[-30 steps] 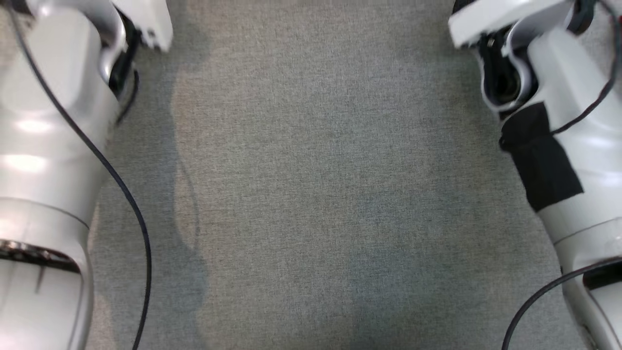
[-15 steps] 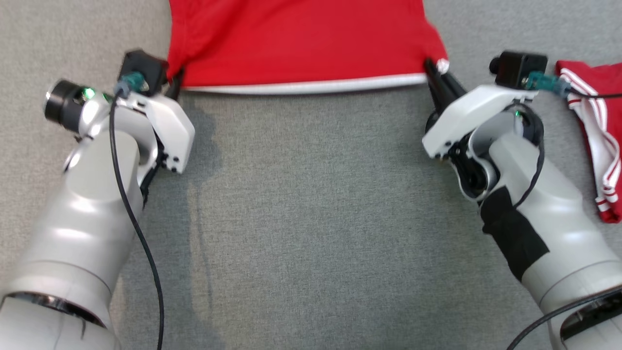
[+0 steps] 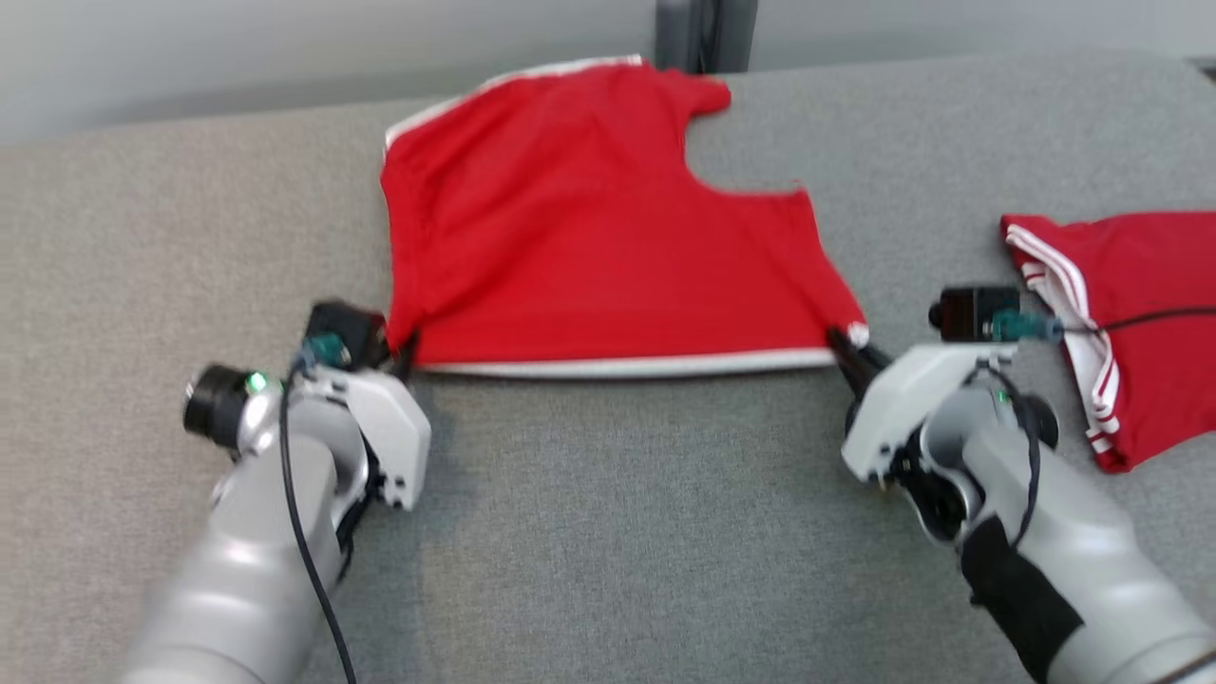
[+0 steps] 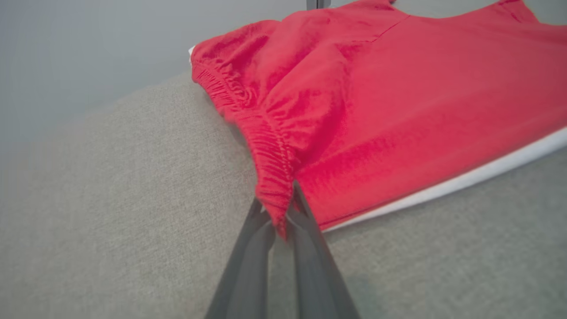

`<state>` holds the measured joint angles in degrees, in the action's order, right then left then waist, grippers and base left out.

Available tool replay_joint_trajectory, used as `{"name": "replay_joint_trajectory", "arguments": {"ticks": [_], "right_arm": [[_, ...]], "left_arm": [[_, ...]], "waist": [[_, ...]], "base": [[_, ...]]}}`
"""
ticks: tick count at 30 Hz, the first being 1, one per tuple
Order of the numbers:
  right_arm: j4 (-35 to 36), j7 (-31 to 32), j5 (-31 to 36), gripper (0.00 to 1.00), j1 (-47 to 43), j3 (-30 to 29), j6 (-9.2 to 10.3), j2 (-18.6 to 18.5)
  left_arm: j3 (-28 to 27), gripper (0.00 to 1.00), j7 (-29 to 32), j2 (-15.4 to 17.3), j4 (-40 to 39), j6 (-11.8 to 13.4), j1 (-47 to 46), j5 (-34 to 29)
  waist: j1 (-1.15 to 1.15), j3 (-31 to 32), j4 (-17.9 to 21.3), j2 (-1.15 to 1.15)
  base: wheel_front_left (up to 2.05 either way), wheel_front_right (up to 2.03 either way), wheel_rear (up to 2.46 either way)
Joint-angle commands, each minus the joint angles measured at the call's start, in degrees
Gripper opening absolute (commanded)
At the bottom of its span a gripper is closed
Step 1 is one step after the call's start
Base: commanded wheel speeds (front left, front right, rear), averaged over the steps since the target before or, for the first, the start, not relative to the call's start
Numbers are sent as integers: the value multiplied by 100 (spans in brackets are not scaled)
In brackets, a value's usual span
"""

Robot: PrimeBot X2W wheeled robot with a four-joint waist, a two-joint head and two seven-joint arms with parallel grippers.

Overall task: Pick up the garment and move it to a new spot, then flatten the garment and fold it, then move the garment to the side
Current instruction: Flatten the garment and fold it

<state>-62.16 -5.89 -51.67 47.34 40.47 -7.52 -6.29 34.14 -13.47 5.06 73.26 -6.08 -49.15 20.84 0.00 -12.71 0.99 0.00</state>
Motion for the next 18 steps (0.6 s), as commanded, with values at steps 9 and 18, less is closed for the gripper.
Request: {"name": "replay_joint_trajectory", "arguments": {"ticks": [9, 18], "right_arm": [[408, 276, -554, 0, -830, 329, 9, -444], [1254, 856, -1272, 0, -1655, 566, 10, -1068]], "left_arm": [[-16, 0, -119, -57, -40, -62, 847, 220], [-198, 0, -167, -167, -591, -124, 1774, 883]], "waist": [[0, 845, -74, 0], [0, 1238, -217, 0]], "base": [[0, 0, 0], [0, 0, 0]]}}
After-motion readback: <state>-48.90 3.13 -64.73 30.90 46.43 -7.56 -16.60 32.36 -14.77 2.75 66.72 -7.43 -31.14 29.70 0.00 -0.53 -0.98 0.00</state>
